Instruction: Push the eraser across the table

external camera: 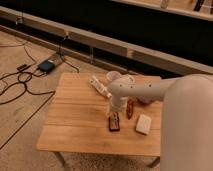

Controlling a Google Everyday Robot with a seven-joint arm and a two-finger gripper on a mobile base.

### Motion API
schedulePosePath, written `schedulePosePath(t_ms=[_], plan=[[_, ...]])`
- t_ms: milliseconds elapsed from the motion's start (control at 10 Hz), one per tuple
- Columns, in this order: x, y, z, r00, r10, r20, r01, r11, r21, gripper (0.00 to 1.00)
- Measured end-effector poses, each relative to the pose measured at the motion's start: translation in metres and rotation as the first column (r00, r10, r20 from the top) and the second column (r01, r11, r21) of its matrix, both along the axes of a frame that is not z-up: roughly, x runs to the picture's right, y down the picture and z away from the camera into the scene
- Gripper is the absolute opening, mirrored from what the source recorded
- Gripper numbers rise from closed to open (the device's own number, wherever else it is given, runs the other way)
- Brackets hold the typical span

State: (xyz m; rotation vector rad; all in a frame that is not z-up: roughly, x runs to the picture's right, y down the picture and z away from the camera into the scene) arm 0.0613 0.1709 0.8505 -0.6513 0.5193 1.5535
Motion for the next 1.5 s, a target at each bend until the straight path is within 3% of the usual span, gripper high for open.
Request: schedulePosePath(t_ms=[700, 1500], plan=[[-0.023, 0.012, 0.018, 0.999, -0.003, 0.044, 0.005, 0.9988, -0.049, 0.65], [-0.111, 0.002, 0.032, 0.995, -0.046, 0.085, 0.053, 0.9953, -0.081, 0.65]])
